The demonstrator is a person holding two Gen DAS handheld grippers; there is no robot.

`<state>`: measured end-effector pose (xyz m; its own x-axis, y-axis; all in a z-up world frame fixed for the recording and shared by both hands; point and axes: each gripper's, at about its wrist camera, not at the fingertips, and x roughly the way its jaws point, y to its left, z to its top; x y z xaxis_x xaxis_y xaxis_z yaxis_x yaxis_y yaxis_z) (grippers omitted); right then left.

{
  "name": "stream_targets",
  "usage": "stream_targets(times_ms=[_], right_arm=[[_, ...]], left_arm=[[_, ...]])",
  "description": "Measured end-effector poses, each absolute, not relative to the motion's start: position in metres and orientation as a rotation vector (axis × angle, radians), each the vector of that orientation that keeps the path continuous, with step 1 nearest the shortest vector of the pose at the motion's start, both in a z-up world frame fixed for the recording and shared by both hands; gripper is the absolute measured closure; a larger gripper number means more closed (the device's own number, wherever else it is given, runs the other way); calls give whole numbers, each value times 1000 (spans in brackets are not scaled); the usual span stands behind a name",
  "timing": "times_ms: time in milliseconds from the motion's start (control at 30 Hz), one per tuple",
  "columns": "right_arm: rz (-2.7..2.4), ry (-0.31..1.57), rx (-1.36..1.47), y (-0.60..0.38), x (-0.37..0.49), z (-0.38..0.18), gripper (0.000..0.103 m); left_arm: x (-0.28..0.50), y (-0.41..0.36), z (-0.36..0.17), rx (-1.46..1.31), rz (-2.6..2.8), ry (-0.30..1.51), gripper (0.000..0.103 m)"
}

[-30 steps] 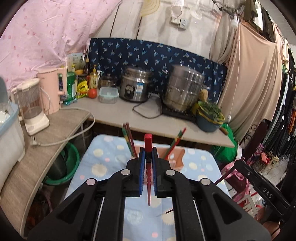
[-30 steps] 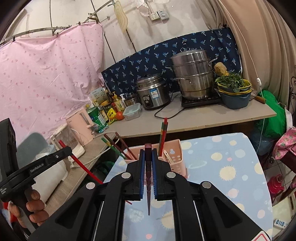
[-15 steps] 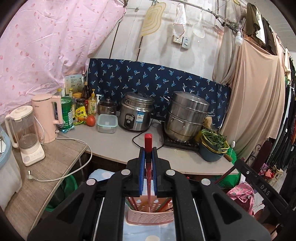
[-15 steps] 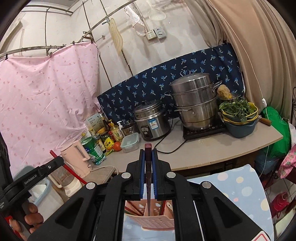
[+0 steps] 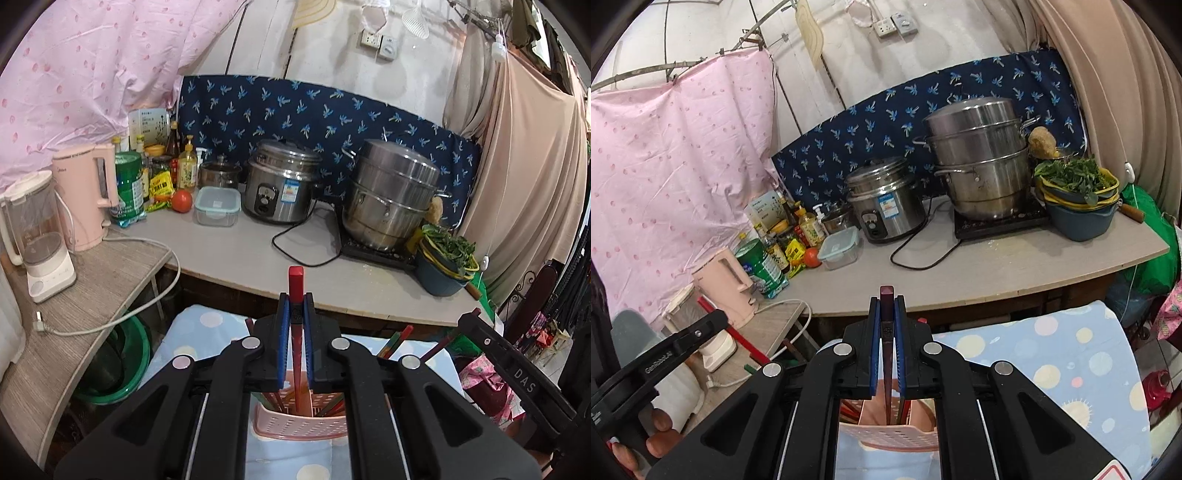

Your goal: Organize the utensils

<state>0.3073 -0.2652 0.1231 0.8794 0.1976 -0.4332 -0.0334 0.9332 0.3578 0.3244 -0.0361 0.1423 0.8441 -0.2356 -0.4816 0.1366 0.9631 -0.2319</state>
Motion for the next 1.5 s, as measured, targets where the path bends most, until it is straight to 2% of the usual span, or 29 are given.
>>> stream_targets(times_ms=[433, 500, 567, 933, 1000, 1167, 1500], right_arm=[[125, 544, 309, -254, 315, 101, 93], [128, 543, 302, -252, 313, 101, 90], [128, 541, 300, -252, 312, 102, 90], [138, 526, 265, -246, 286, 112, 81], [139, 526, 247, -242, 277, 113, 75], [123, 547, 183, -233, 255, 112, 74], [94, 564, 114, -222, 203, 105, 74]], left_arm=[[328, -44, 124, -171, -184, 566, 94], [326, -45, 124, -162, -173, 563, 87], [324, -44, 124, -164, -165, 555, 75], [301, -46, 131, -123, -137, 535, 66], [295, -48, 133, -110, -129, 532, 60], [275, -50, 135, -88, -118, 537, 55], [236, -50, 121, -27, -73, 565, 54]])
